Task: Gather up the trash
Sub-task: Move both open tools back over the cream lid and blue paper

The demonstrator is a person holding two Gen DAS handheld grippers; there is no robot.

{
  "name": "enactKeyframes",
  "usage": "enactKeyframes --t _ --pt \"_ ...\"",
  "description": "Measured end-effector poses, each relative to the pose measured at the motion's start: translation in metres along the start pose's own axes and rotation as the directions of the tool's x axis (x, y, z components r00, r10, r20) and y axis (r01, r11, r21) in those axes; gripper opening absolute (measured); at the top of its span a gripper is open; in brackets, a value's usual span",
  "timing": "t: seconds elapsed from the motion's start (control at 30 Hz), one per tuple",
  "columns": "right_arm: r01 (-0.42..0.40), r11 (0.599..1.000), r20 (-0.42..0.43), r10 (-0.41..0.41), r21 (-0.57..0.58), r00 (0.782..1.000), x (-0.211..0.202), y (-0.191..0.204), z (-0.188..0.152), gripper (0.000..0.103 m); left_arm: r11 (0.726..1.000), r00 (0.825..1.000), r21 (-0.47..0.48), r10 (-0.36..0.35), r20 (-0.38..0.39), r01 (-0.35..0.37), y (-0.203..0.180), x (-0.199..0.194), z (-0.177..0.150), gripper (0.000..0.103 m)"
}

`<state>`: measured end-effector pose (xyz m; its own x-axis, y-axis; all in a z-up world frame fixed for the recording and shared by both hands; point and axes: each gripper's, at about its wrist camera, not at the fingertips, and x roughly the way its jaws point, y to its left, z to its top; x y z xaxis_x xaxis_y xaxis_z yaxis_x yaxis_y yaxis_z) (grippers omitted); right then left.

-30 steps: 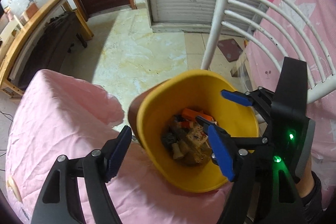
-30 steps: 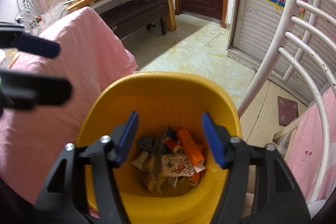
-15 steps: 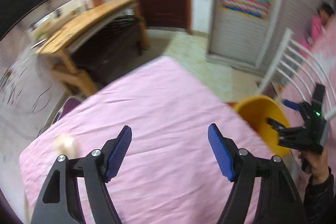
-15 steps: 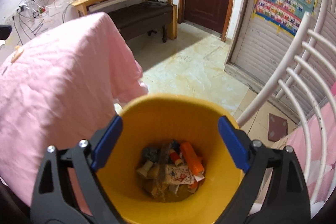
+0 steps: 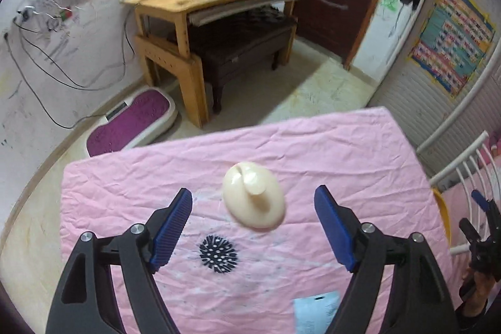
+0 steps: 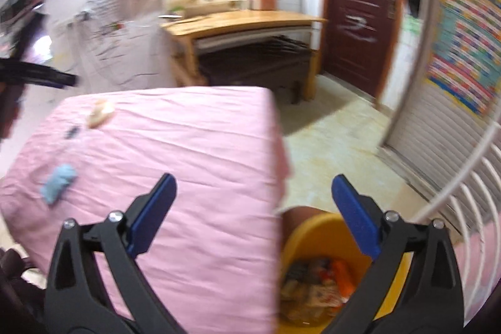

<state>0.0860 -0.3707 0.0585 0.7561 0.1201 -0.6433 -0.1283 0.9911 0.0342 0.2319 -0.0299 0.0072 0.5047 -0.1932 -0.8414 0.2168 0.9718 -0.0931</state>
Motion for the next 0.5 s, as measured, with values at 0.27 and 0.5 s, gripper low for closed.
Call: enactKeyframes --t 0.27,0.5 --pt "-0.114 0.982 -0.008 0.114 -0.150 0.993 -0.001 0.102 0.022 0.096 0.998 0.991 0.000 -0.056 -0.120 0.056 0.000 0.058 0.009 0.076" --pt "-0.149 0.962 -0.042 0.143 -0.231 0.989 0.000 0.147 0.023 0.097 0.999 0.987 0.009 -0.032 -0.158 0.034 -0.007 0.072 0.013 0.058"
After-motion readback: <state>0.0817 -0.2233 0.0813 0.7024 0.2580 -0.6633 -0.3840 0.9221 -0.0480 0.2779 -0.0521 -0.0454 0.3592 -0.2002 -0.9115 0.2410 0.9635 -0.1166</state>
